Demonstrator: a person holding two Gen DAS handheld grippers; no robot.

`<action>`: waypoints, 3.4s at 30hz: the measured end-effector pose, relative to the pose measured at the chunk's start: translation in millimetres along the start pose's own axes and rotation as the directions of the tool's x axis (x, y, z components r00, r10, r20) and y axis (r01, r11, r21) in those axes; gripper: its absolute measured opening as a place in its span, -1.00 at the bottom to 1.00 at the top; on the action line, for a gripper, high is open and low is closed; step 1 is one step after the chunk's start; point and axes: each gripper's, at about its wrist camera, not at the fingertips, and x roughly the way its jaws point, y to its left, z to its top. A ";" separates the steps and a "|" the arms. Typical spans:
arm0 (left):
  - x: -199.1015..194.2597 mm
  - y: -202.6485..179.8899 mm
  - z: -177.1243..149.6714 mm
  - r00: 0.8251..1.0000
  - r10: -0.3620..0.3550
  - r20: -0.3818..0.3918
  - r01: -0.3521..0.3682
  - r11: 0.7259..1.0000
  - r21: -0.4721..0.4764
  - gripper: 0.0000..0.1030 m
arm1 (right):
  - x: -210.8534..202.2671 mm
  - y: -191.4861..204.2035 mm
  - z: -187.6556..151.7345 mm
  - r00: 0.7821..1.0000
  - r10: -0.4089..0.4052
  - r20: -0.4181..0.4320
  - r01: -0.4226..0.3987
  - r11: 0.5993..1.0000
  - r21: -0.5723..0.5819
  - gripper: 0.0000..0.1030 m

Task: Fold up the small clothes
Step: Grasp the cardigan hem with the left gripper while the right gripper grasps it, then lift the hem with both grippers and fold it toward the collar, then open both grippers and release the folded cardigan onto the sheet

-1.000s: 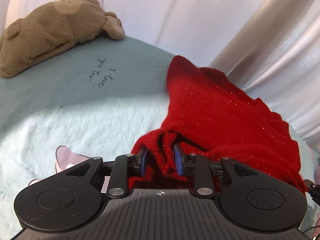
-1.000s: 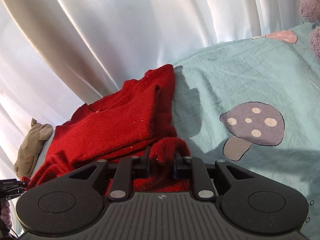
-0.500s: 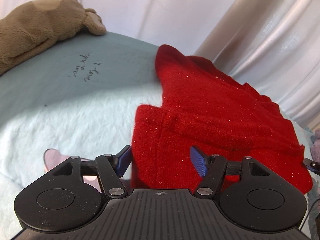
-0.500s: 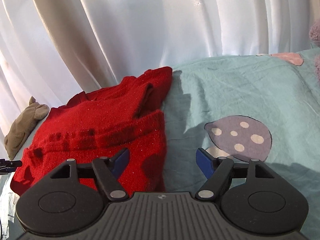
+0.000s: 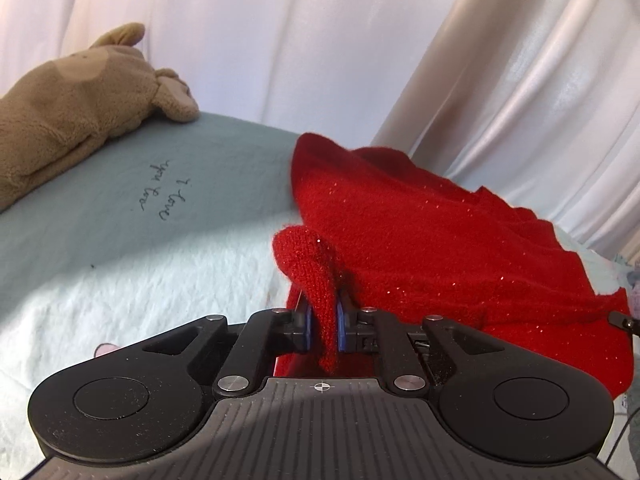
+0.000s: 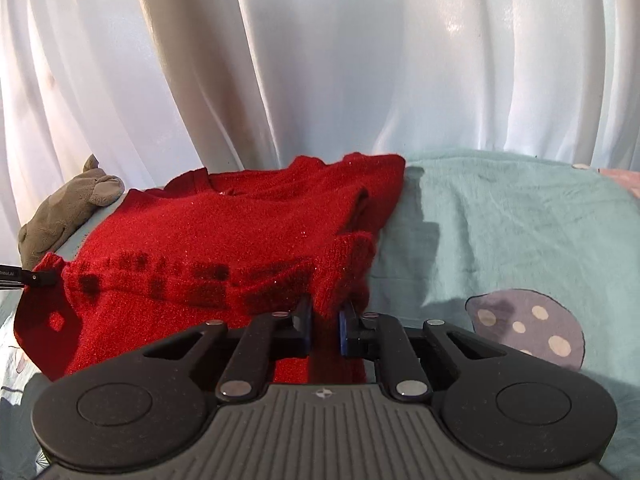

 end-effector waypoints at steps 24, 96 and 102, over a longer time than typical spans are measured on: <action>38.6 -38.3 98.8 0.988 0.061 0.142 -0.070 0.996 0.061 -0.73 | 12.2 15.6 85.4 0.968 -0.089 0.236 0.092 0.996 0.000 -0.84; 60.5 -105.0 38.2 0.978 0.169 0.120 -0.181 0.978 0.104 0.10 | 29.1 39.9 42.0 0.984 -0.164 0.077 0.157 0.984 0.082 -0.57; 65.4 -119.3 27.9 0.997 0.072 0.019 -0.072 0.996 0.045 0.10 | 29.0 45.0 21.0 0.992 -0.121 0.035 0.115 0.983 0.141 -0.56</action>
